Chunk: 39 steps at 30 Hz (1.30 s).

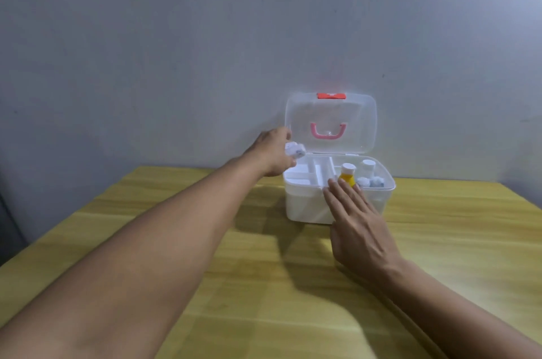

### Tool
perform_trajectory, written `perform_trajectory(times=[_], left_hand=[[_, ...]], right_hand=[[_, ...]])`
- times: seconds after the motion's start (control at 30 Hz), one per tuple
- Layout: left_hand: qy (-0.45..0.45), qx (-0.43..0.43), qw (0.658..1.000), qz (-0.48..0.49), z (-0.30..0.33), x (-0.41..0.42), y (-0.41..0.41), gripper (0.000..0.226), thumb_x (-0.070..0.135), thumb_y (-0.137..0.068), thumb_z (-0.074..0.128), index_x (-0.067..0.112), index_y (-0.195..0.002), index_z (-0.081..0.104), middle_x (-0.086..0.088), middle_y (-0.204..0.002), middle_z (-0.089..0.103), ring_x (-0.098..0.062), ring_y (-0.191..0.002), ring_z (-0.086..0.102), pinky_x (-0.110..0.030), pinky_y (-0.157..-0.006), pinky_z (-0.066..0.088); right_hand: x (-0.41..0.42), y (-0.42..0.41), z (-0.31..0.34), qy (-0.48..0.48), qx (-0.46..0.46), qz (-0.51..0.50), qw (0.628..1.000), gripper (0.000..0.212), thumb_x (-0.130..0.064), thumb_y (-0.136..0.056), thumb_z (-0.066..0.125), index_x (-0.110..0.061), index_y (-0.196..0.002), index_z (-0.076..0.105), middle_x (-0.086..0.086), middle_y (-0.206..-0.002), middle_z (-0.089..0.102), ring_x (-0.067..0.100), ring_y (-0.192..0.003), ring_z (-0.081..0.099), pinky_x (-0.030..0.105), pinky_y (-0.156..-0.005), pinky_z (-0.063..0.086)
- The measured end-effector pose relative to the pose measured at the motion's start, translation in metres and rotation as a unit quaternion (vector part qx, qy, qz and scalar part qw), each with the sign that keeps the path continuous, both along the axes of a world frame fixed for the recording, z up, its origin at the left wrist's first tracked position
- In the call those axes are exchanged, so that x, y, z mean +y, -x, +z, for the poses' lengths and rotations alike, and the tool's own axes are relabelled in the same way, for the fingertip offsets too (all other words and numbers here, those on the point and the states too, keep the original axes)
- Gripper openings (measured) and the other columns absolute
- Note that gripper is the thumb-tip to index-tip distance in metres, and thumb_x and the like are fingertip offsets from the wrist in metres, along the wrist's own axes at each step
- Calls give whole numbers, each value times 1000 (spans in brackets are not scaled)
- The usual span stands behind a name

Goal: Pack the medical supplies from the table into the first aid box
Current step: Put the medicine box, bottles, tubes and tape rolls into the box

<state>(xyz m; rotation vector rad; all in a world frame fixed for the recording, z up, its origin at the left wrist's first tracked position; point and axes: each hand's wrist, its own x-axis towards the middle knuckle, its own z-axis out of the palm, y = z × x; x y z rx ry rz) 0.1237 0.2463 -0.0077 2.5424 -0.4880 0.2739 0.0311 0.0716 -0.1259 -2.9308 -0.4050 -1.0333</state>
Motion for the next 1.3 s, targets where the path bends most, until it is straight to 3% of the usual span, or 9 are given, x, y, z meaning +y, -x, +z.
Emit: perform_trajectory(times=[0.23,0.47,0.57,0.63,0.77,0.93,1.0,1.1,1.3], left_hand=[[-56,53,995,-64,-8,-40,-6,52,18,-76,77,12,-124,56,-7,-129,58,-24,-117,56,-37,-100,47],[-96,80,988,-85,2,-34,-6,22,24,-78,68,15,-98,73,-2,-92,69,-24,-89,65,-36,-78,54],[-53,97,991,-78,-2,-32,-6,30,24,-81,70,13,-108,72,-5,-107,71,-23,-99,64,-39,-89,53],[10,105,992,-64,-2,-33,-6,31,29,-81,70,11,-106,73,-2,-103,71,-20,-99,64,-38,-92,51],[111,88,990,8,6,-50,-15,33,30,-77,71,-1,-89,75,-3,-80,65,-20,-75,60,-31,-71,51],[147,114,980,73,-3,-78,-29,55,39,-74,75,-5,-106,66,-21,-102,70,-28,-84,71,-29,-72,52],[125,102,982,97,-10,-82,-31,51,42,-81,68,-1,-107,65,-14,-105,71,-28,-86,70,-31,-76,53],[107,49,988,101,-18,-75,-32,26,27,-85,63,9,-101,73,-9,-110,72,-28,-103,66,-31,-87,52],[105,21,984,145,-27,-19,-28,14,14,-78,60,19,-79,74,-7,-103,74,-29,-99,67,-30,-84,52]], right_hand=[[-3,2,2,10,9,8,1000,68,-4,-68,55,-1,-135,49,17,-146,46,31,-138,39,46,-114,31],[-3,4,2,9,11,11,1000,68,-4,-68,54,-1,-136,48,17,-146,44,31,-138,38,45,-115,30],[-3,5,5,11,14,9,1000,67,-4,-70,54,-2,-136,48,17,-146,45,31,-138,38,44,-116,30],[-3,6,7,12,17,9,1000,67,-4,-70,55,-2,-136,48,17,-146,45,31,-138,39,45,-115,30],[-5,7,8,22,24,9,999,67,-6,-70,57,-4,-137,48,16,-146,45,30,-138,39,44,-115,30],[-5,7,9,15,25,21,999,68,-4,-65,53,-2,-133,51,18,-144,47,32,-137,41,47,-113,33],[-6,7,10,12,22,26,999,68,-3,-64,53,-2,-132,53,18,-144,48,32,-136,42,46,-113,34],[-6,6,13,-9,11,25,1000,60,-3,-67,51,-3,-127,56,19,-139,52,32,-131,48,42,-111,38],[1,-2,21,16,13,-14,1000,69,-13,-69,50,0,-137,45,19,-144,47,35,-135,42,49,-112,34]])
